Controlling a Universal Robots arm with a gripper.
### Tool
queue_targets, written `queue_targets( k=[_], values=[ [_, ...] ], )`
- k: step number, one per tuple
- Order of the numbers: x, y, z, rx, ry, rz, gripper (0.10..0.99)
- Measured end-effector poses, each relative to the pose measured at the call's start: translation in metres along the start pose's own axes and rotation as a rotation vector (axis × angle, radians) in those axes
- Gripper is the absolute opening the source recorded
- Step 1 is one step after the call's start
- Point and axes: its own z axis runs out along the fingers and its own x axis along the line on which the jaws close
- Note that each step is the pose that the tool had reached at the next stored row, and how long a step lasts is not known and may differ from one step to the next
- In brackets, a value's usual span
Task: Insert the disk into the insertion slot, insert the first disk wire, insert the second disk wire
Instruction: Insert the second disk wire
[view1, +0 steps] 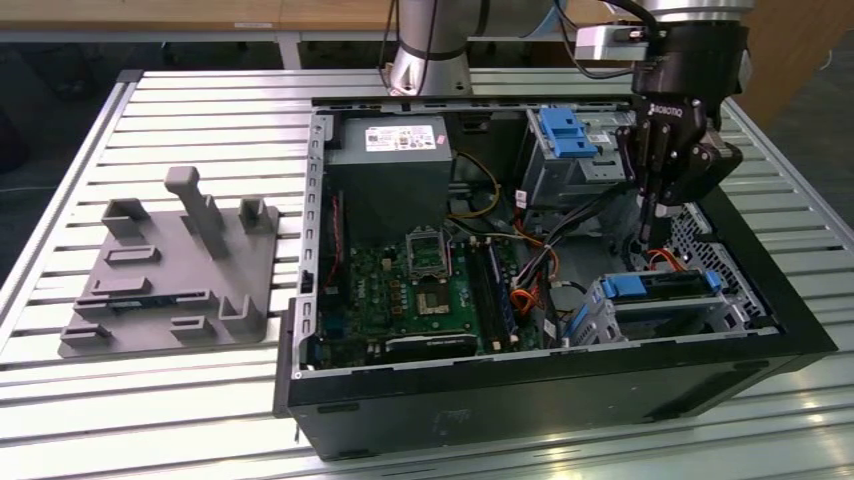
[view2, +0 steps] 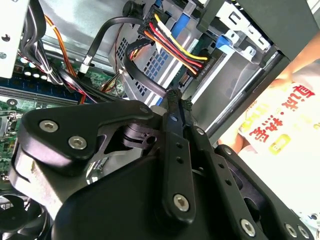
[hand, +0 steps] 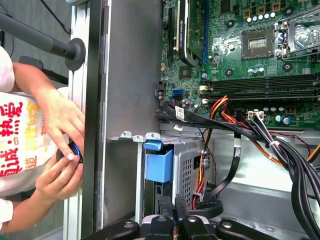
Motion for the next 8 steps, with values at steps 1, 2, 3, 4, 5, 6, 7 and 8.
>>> queue_targets(
  k=[1,2,3,4,5,6,7,8],
  values=[
    [0.0001,-0.0003,0.0000,0.000,-0.0006,0.000,0.145],
    [0.0006,-0.0006,0.0003,0.000,-0.0043,0.000,0.145],
    [0.0013,-0.0008,0.0007,0.000,-0.0101,0.000,0.145],
    [0.0020,-0.0008,0.0011,0.000,-0.0150,0.000,0.145],
    [0.0028,-0.0009,0.0015,0.000,-0.0189,0.000,0.145],
    [0.0036,-0.0010,0.0019,0.000,-0.0225,0.000,0.145],
    [0.0043,-0.0011,0.0024,0.000,-0.0271,0.000,0.145],
    [0.0051,-0.0012,0.0028,0.000,-0.0325,0.000,0.145]
  ],
)
